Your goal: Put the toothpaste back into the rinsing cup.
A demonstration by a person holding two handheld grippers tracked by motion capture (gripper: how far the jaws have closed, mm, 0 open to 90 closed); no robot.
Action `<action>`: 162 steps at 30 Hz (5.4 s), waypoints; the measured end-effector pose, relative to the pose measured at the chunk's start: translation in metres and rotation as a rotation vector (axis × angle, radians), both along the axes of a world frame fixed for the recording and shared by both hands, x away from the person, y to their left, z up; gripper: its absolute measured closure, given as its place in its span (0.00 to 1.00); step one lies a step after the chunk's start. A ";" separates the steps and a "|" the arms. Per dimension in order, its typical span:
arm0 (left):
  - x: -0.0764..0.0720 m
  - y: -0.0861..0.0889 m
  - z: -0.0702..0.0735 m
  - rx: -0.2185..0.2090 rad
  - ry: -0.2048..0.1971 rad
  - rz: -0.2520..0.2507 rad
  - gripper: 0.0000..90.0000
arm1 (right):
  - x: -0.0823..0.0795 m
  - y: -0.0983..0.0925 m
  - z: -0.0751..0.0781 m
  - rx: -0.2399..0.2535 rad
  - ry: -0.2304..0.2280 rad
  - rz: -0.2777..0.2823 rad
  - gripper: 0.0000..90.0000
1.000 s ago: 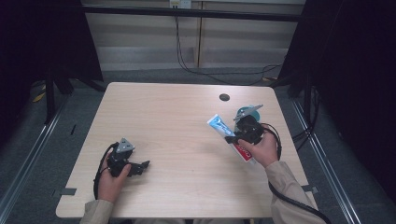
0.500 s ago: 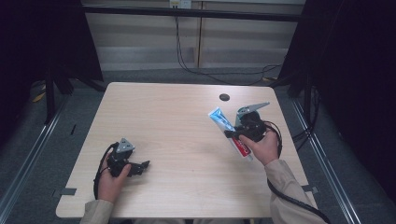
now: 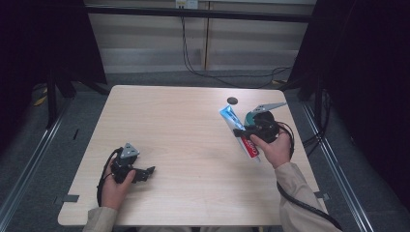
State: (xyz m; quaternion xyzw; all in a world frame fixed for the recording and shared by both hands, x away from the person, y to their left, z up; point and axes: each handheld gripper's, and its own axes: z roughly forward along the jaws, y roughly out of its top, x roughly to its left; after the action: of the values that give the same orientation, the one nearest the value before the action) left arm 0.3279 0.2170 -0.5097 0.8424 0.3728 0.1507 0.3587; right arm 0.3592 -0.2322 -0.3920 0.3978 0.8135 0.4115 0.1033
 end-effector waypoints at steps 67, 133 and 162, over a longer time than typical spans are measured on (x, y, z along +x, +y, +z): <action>0.000 0.000 0.000 0.000 0.000 0.000 0.13 | 0.028 -0.032 0.045 0.269 -0.207 -0.159 0.83; 0.000 0.000 0.000 -0.001 -0.001 0.000 0.13 | 0.063 -0.054 0.021 0.281 -0.295 -0.318 0.83; 0.000 0.000 0.000 -0.002 -0.001 0.002 0.13 | 0.062 -0.063 -0.005 0.257 -0.282 -0.337 0.83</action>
State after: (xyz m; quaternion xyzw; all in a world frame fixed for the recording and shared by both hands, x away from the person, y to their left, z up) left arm 0.3281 0.2168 -0.5098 0.8417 0.3736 0.1511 0.3594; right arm 0.4215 -0.2948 -0.3973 0.4766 0.6542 0.5397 0.2314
